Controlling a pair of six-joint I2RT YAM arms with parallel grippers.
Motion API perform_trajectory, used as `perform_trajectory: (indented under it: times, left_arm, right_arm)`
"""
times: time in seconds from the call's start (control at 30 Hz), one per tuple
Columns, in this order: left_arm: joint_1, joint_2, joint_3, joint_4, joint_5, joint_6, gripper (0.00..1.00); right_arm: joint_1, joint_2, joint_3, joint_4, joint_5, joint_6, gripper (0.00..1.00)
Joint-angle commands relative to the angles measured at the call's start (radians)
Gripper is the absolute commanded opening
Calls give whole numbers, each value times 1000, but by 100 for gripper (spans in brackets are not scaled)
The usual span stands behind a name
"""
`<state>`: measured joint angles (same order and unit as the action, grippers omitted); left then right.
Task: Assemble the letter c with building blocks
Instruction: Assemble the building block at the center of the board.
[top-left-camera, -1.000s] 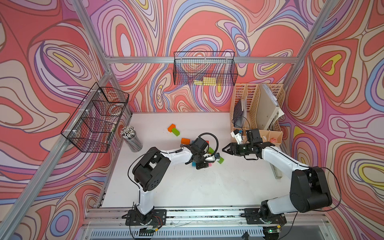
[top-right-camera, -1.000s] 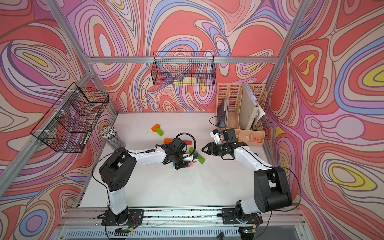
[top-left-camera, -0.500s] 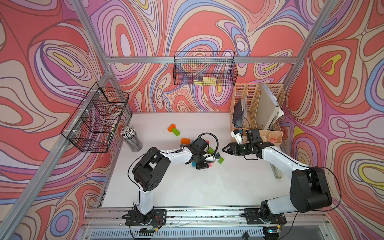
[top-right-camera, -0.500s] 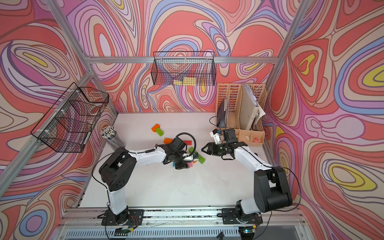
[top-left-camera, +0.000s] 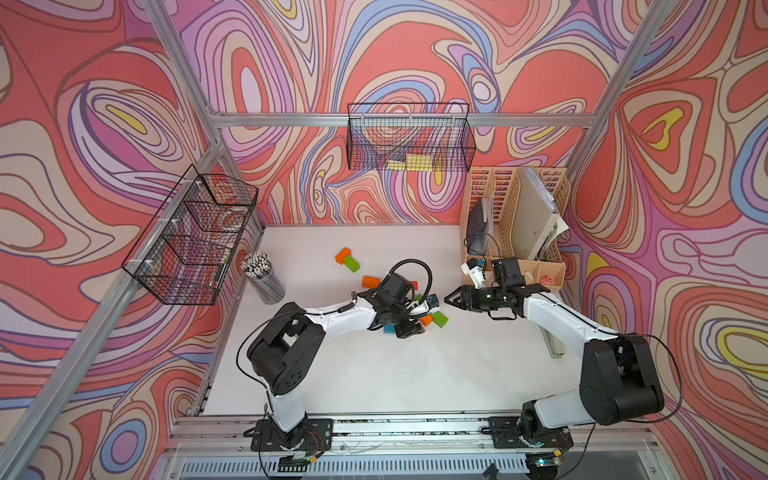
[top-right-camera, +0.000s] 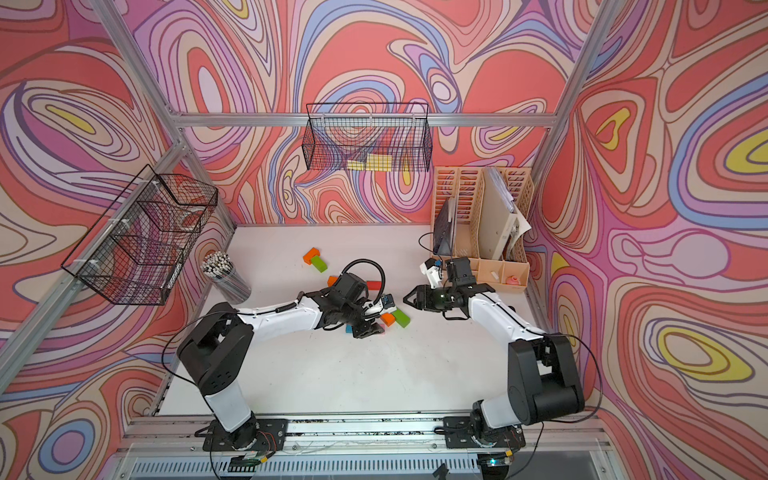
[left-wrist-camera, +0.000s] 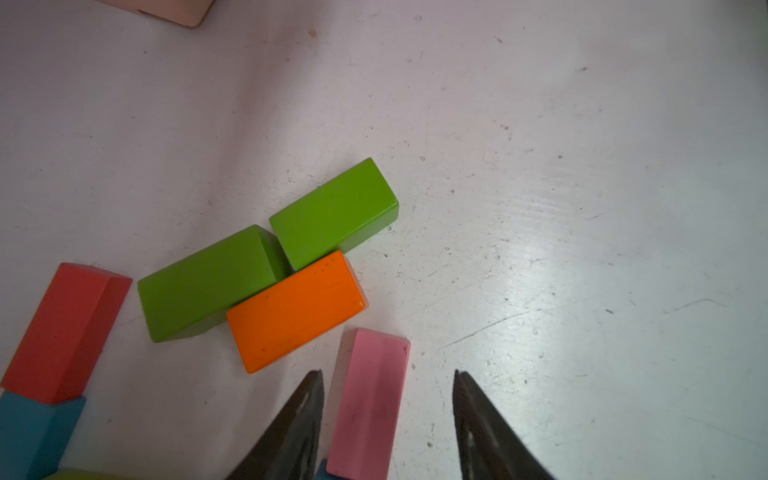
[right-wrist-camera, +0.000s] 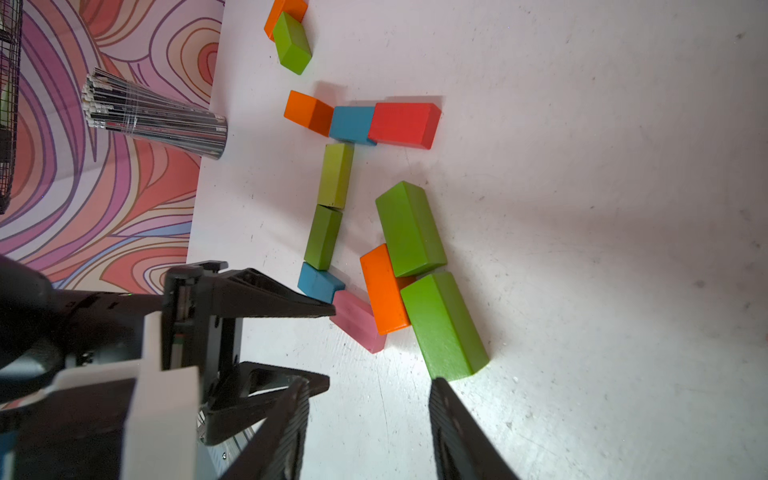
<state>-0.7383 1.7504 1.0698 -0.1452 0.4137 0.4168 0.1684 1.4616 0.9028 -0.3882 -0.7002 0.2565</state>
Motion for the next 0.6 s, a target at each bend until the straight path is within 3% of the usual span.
perform_trajectory:
  times: [0.0, 0.1, 0.3, 0.57]
  left_arm:
    - [5, -49, -33, 41, 24, -204, 46]
    - [4, -67, -39, 9, -3, -341, 36]
    - [-5, -85, -52, -36, -80, -572, 25]
    - [-31, -53, -23, -111, -74, -612, 22]
  right_arm:
    - [-7, -17, -11, 15, -10, -2, 50]
    - [-6, -19, -13, 15, -8, -3, 50]
    - [-7, -20, -14, 15, -3, -2, 50]
    - [-6, -15, -16, 17, -2, 0, 50]
